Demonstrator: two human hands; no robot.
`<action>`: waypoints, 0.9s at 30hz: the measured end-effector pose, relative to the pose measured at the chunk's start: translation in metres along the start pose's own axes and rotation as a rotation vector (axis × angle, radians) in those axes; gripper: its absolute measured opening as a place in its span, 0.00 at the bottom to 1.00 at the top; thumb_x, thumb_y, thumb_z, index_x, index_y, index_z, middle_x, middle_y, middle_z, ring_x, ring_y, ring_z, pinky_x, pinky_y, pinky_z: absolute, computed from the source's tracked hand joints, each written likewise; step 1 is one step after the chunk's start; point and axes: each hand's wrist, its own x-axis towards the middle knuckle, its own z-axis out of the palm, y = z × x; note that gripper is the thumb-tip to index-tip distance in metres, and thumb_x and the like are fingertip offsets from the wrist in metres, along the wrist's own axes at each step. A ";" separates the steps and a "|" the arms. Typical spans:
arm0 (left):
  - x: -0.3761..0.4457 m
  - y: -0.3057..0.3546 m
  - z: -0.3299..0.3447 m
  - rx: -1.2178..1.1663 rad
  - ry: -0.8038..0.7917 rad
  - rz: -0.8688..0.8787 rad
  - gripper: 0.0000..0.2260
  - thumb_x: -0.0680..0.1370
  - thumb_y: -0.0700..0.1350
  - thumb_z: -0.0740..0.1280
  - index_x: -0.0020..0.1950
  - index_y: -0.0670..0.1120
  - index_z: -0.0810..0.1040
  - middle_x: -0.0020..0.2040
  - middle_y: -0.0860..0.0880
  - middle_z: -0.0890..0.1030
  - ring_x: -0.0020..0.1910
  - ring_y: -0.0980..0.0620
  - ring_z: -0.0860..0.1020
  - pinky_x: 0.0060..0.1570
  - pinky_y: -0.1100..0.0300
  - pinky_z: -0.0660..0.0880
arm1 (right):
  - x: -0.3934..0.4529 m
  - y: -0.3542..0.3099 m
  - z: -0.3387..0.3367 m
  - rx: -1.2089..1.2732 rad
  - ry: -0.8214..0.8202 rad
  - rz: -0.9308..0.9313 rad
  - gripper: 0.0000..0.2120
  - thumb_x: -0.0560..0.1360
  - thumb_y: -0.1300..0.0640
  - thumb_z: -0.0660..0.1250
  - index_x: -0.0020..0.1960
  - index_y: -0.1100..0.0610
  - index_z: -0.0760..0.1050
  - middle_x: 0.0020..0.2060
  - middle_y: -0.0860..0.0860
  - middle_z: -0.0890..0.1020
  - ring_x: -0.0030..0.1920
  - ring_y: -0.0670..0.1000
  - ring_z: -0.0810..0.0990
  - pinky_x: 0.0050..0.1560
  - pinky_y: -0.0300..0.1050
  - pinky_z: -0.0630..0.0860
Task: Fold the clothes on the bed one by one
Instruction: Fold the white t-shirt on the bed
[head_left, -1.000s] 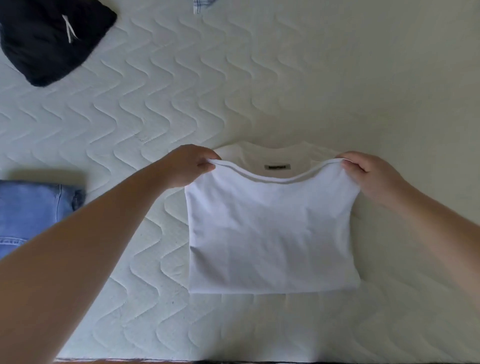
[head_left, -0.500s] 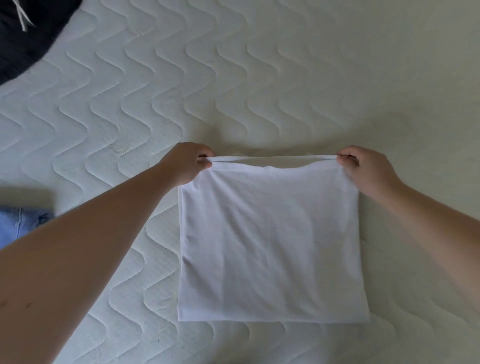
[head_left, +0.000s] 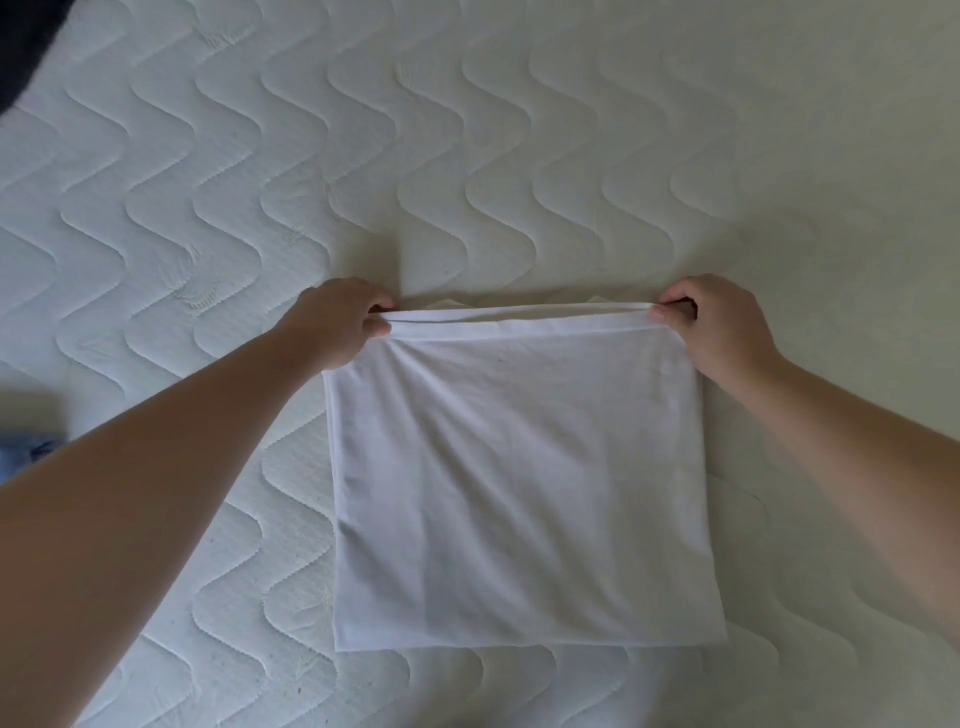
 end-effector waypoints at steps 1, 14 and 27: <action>0.000 -0.001 0.000 -0.007 0.006 -0.004 0.10 0.80 0.45 0.66 0.60 0.47 0.79 0.52 0.48 0.77 0.58 0.43 0.75 0.60 0.49 0.70 | 0.000 0.000 0.001 0.010 0.004 0.011 0.08 0.75 0.56 0.71 0.51 0.60 0.82 0.48 0.57 0.83 0.51 0.58 0.79 0.49 0.43 0.67; 0.001 -0.004 -0.008 -0.115 0.129 -0.009 0.09 0.79 0.46 0.68 0.57 0.45 0.82 0.50 0.48 0.79 0.52 0.48 0.75 0.52 0.58 0.68 | -0.004 0.000 0.008 0.017 0.091 0.057 0.10 0.79 0.56 0.65 0.56 0.61 0.77 0.53 0.59 0.78 0.53 0.60 0.77 0.52 0.49 0.69; 0.014 0.024 -0.013 0.021 -0.129 0.018 0.16 0.74 0.53 0.74 0.58 0.48 0.77 0.53 0.49 0.79 0.56 0.45 0.76 0.58 0.49 0.72 | 0.028 -0.019 -0.001 -0.300 -0.305 -0.128 0.17 0.69 0.43 0.75 0.48 0.54 0.76 0.45 0.53 0.76 0.55 0.60 0.74 0.52 0.50 0.65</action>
